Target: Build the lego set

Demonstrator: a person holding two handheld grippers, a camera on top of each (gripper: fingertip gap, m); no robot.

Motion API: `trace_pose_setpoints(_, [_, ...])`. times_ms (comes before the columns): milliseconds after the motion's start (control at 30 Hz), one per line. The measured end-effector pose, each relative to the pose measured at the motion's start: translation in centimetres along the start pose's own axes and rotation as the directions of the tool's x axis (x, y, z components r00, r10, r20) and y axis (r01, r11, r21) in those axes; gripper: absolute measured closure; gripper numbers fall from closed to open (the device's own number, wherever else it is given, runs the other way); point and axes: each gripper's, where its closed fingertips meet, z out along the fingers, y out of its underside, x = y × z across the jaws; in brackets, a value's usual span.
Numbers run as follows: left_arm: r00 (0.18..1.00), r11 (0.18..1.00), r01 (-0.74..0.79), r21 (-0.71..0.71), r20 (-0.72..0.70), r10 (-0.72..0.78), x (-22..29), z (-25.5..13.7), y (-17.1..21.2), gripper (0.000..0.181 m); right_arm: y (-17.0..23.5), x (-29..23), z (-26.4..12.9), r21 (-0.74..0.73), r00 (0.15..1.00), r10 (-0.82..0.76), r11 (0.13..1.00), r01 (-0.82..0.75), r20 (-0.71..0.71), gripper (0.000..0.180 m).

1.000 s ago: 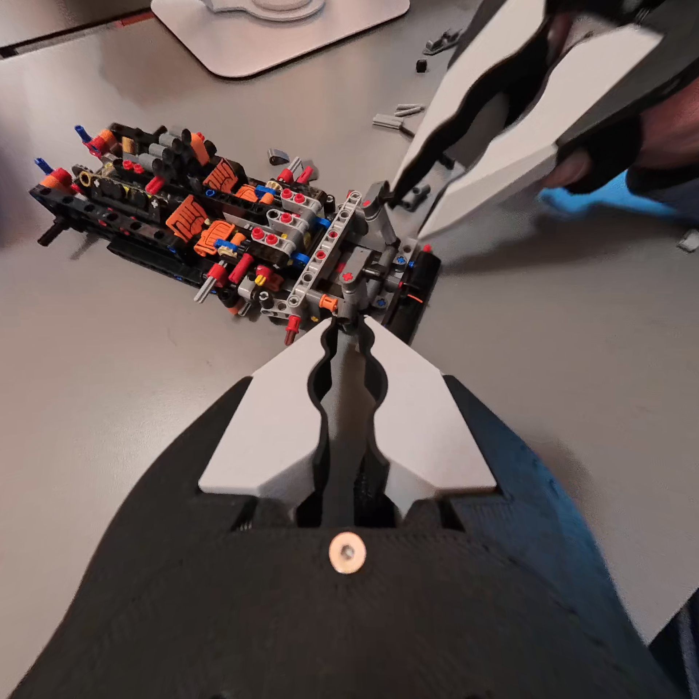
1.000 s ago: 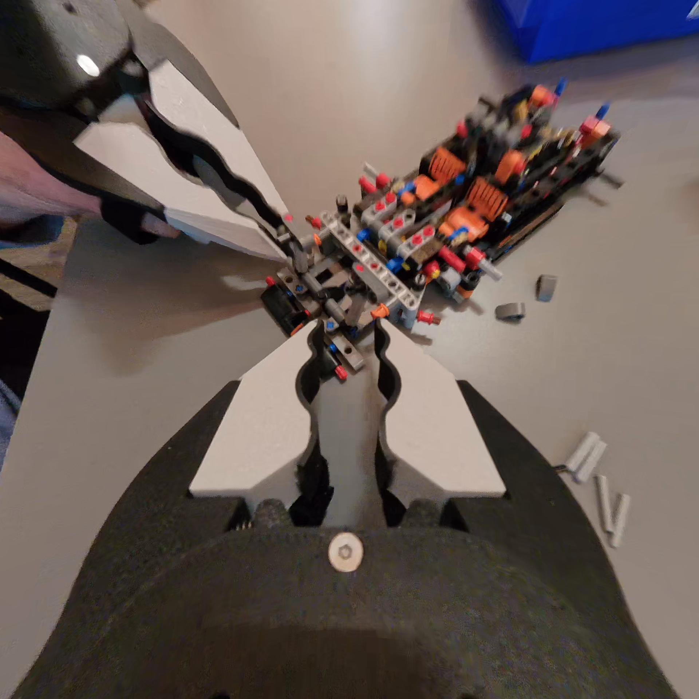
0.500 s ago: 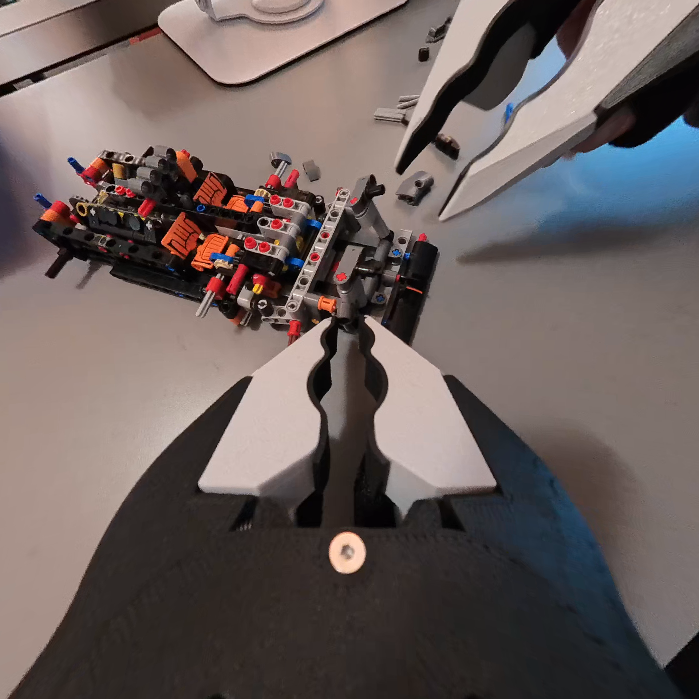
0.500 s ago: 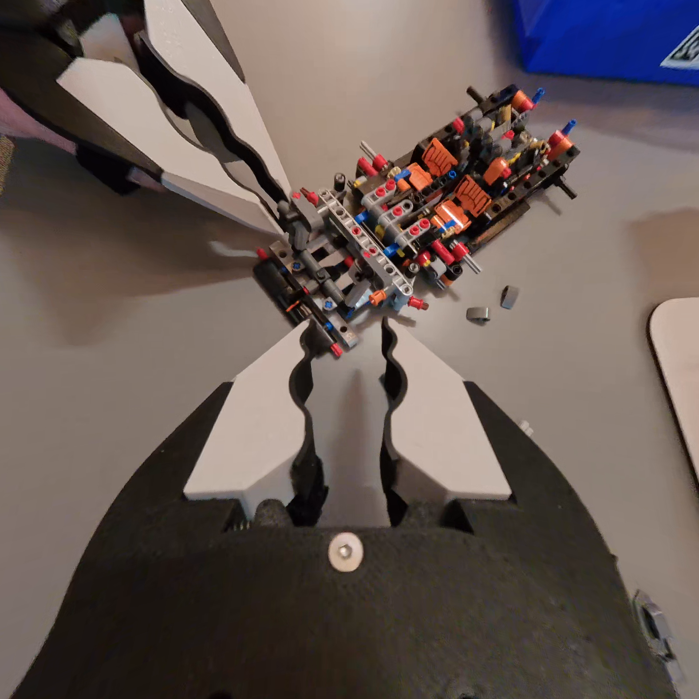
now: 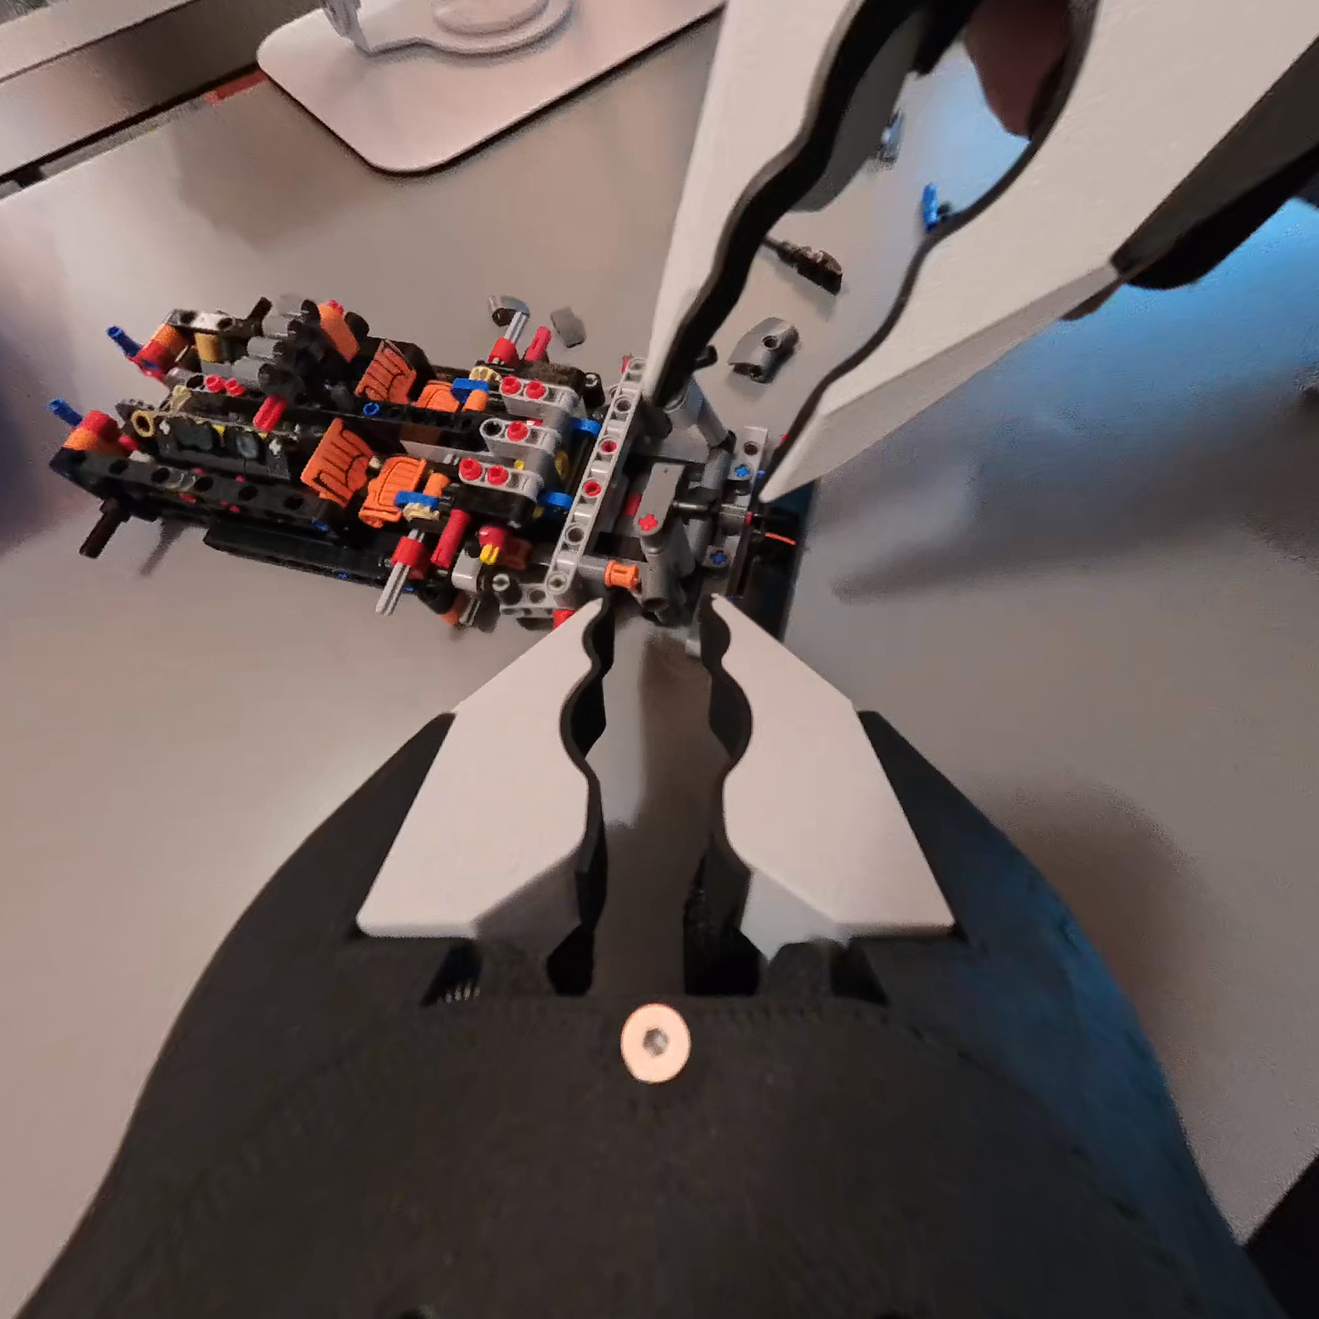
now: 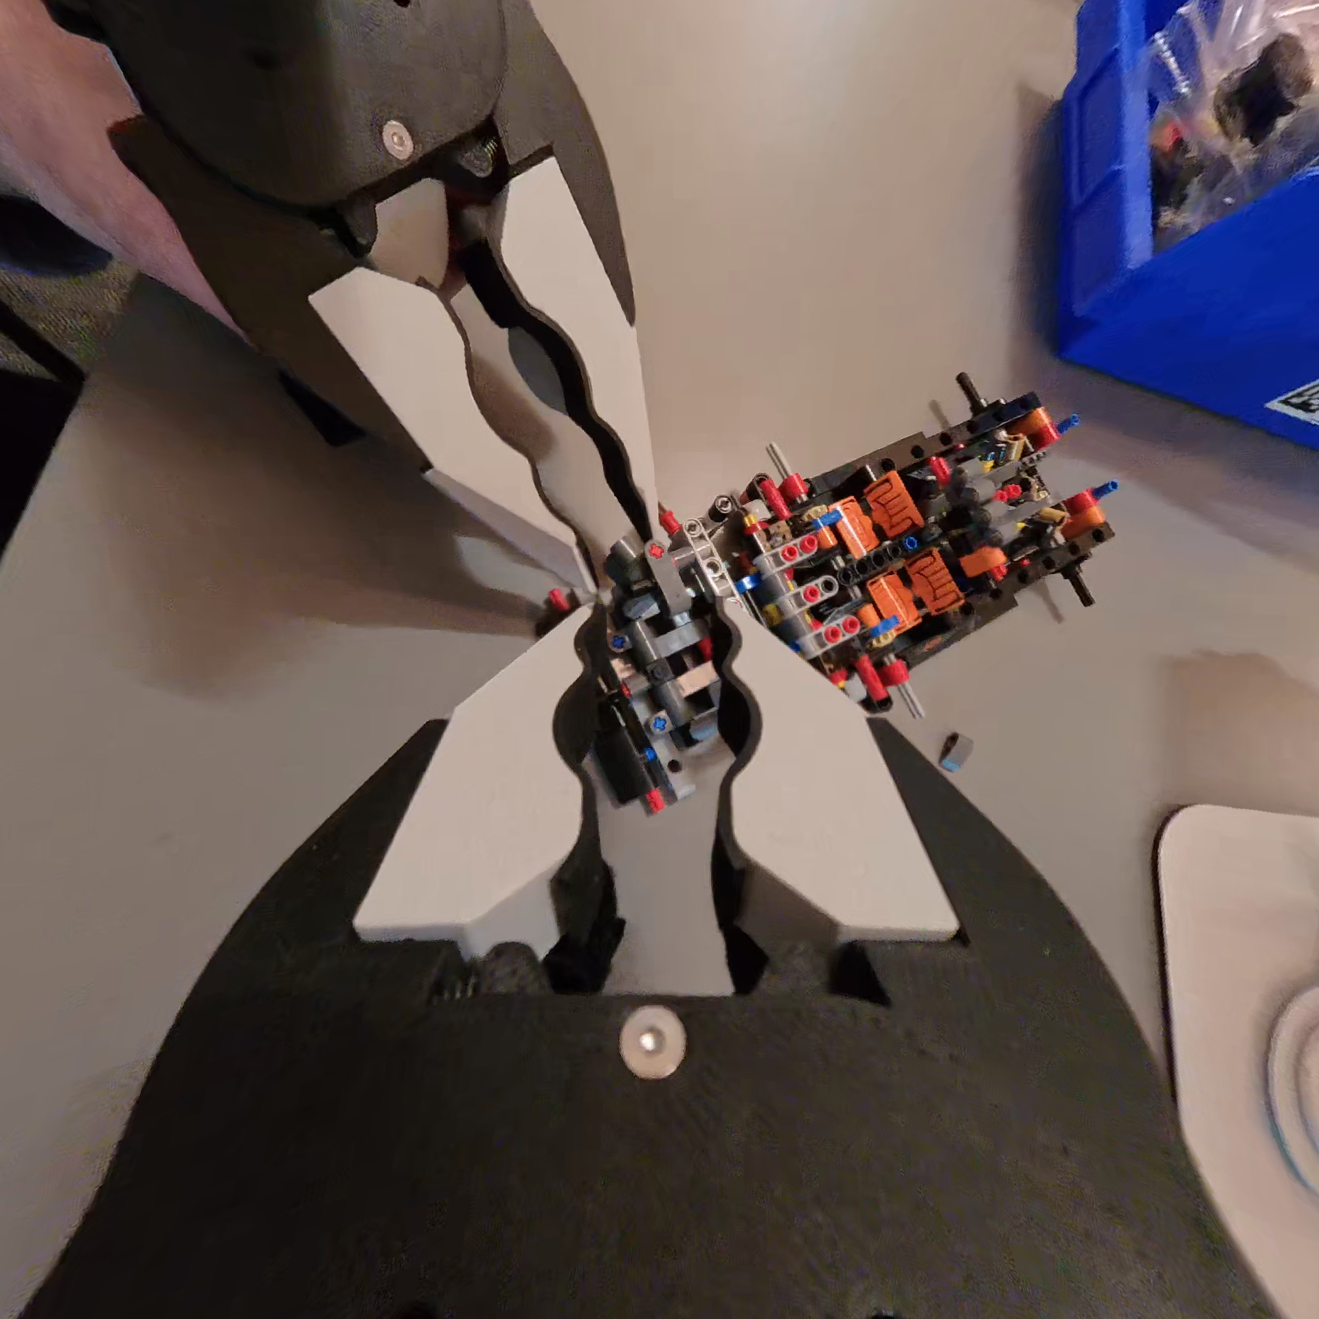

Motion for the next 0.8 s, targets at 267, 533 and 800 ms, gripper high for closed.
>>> trace_pose_setpoints(267, [0.998,0.999,-0.035,-0.003,-0.048,0.035,0.0,0.4,-0.4,0.168,0.0,-0.1,1.9,-0.040,0.993,-0.019,0.999,0.024,0.116,0.161])
trace_pose_setpoints(533, [0.989,0.993,-0.120,-0.007,-0.093,0.119,0.2,0.4,-0.4,0.171,0.2,0.0,2.2,-0.025,0.982,0.027,0.999,-0.023,0.186,0.163])
trace_pose_setpoints(800, [0.966,0.980,-0.201,0.006,-0.165,0.200,0.5,0.5,-0.5,0.171,0.4,-0.4,1.9,-0.006,0.980,-0.022,1.000,0.024,0.200,0.163])
